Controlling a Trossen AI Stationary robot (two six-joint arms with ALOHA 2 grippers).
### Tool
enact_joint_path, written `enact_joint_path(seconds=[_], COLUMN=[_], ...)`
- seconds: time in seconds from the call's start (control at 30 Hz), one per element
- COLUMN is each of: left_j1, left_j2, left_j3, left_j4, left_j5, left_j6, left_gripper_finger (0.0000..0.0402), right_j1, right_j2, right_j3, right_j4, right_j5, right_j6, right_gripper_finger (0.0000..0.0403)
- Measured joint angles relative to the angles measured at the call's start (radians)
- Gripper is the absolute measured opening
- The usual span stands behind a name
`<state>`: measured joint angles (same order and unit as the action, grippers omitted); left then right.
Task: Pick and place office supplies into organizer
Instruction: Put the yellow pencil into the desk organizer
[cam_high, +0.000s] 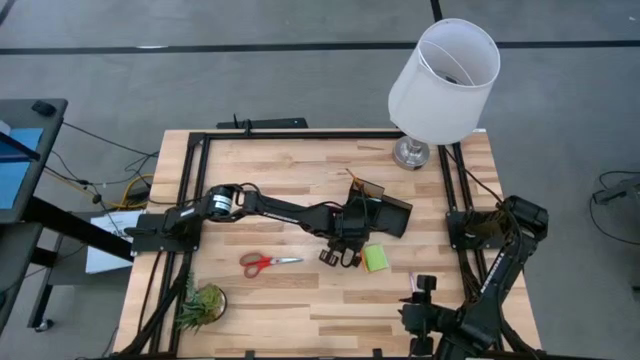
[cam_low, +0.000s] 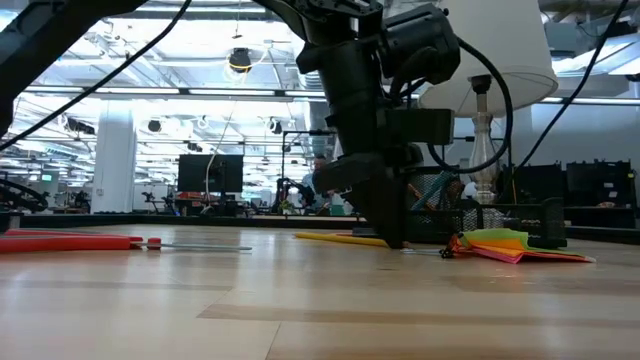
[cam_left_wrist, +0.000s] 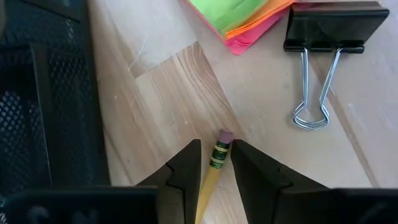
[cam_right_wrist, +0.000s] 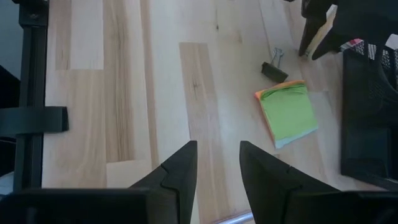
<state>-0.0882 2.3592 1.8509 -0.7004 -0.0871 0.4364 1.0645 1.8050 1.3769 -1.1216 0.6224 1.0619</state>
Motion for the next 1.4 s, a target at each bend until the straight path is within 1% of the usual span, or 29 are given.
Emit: enact_joint_path(seconds=[0.07, 0.2, 0.37, 0.57, 0.7, 0.9, 1.03, 1.17, 1.4], left_j1=[-0.003, -0.012, -0.005, -0.001, 0.007, 0.034, 0.05, 0.06, 0.057], left_j2=[0.001, 0.001, 0.007, 0.009, 0.009, 0.01, 0.01, 0.01, 0.009], left_j3=[0.007, 0.008, 0.008, 0.01, 0.01, 0.01, 0.009, 0.009, 0.009], left_j4=[0.007, 0.031, 0.018, -0.025, -0.03, -0.036, -0.047, -0.057, -0.076], left_j5=[0.018, 0.009, 0.027, 0.03, 0.05, 0.155, 0.181, 0.18, 0.162], left_j6=[0.006, 0.001, -0.029, -0.029, -0.028, -0.015, -0.016, -0.014, -0.029], left_gripper_finger=[0.0089, 0.0089, 0.0089, 0.0089, 0.0087, 0.0056, 0.0044, 0.0049, 0.007], right_j1=[0.0, 0.0, 0.0, 0.0, 0.0, 0.0, 0.0, 0.0, 0.0], right_j2=[0.0, 0.0, 0.0, 0.0, 0.0, 0.0, 0.0, 0.0, 0.0], right_j3=[0.0, 0.0, 0.0, 0.0, 0.0, 0.0, 0.0, 0.0, 0.0], right_j4=[0.0, 0.0, 0.001, 0.001, 0.001, 0.001, 0.001, 0.001, 0.001], right_j5=[-0.001, -0.001, -0.001, -0.001, -0.001, -0.001, -0.003, -0.003, -0.003], right_j6=[0.0, 0.001, 0.002, 0.003, 0.003, 0.003, 0.003, 0.003, 0.001], right_gripper_finger=[0.0114, 0.0114, 0.0114, 0.0114, 0.0114, 0.0114, 0.0114, 0.0114, 0.0114])
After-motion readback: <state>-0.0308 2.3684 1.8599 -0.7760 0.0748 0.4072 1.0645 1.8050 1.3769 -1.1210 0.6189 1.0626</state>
